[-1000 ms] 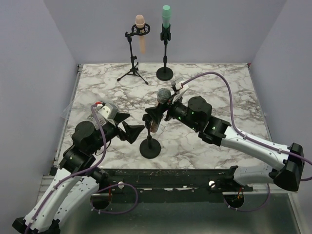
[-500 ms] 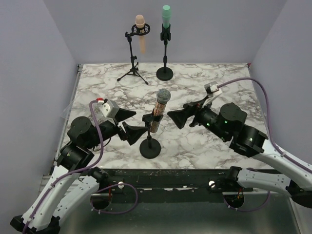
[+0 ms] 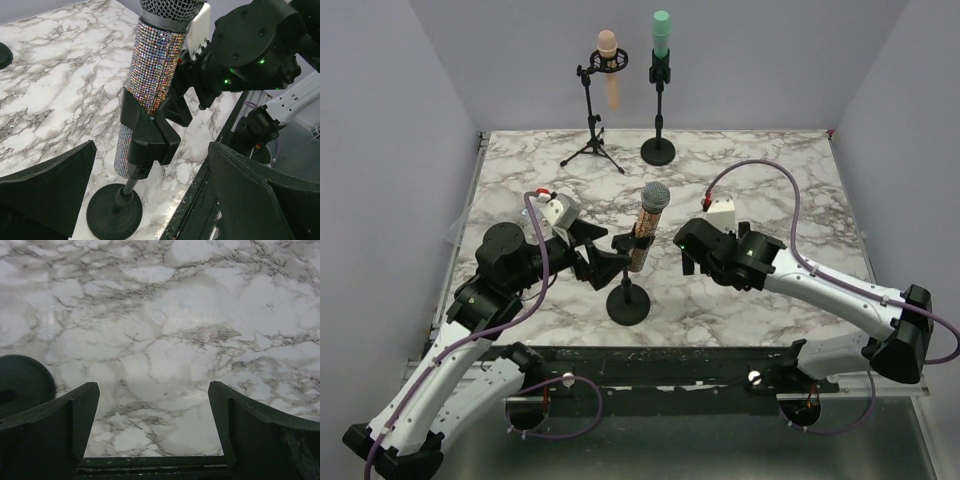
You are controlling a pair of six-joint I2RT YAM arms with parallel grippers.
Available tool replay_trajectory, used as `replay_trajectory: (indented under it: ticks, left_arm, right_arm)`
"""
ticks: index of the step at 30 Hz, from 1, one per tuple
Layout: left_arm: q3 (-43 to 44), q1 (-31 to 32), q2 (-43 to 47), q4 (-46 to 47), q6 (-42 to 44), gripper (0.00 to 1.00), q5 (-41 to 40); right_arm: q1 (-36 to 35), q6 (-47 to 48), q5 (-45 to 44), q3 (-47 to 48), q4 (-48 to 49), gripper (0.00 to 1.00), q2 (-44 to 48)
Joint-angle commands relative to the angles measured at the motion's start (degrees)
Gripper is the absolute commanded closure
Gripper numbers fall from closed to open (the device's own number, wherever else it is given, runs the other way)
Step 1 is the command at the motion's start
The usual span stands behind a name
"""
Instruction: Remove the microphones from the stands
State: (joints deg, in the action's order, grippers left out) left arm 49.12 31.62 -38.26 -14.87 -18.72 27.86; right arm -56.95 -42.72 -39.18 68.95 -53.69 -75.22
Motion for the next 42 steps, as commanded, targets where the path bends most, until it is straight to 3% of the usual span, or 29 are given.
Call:
replay_trajectory:
  ticks: [1, 6, 9, 14, 24, 33, 38, 42]
  left_arm:
    - [1.82, 2.78, 0.29, -1.14, -0.27, 0.03, -3.53]
    - [2.51, 6.9, -0.58, -3.34, 1.42, 0.07, -9.8]
    - [2.84, 8.58, -1.64, -4.07, 2.64, 0.11, -13.42]
    - [4.21, 10.6, -2.86, -4.8, 4.31, 0.17, -18.27]
    - [4.05, 12.41, -4.55, -3.85, 5.69, 0.26, -20.11]
    - [4.22, 12.94, -5.09, -3.67, 6.04, 0.43, -21.09]
    - [4.64, 12.94, -5.67, -3.85, 6.19, 0.52, -21.26]
    - [5.09, 12.94, -6.0, -3.98, 6.2, 0.6, -21.44]
  right_arm:
    - [-0.18, 5.27, -1.63, -4.39, 2.67, 0.0, 5.71]
    - [-0.19, 13.64, 5.21, -8.64, 14.49, 0.0, 15.7]
    - [-0.21, 13.66, 6.6, -7.88, 17.63, 0.0, 18.73]
    - [-0.2, 16.78, 16.05, -8.95, 30.37, 0.0, 23.0]
    - [-0.25, 15.48, 36.05, -9.86, 50.54, 0.0, 19.22]
    - [-0.21, 14.67, 33.03, -9.53, 58.63, 0.08, 13.78]
    - [-0.23, 15.24, 32.29, -11.14, 61.33, 0.19, 12.78]
    - [-0.19, 14.99, 30.85, -11.64, 61.26, 0.22, 11.9]
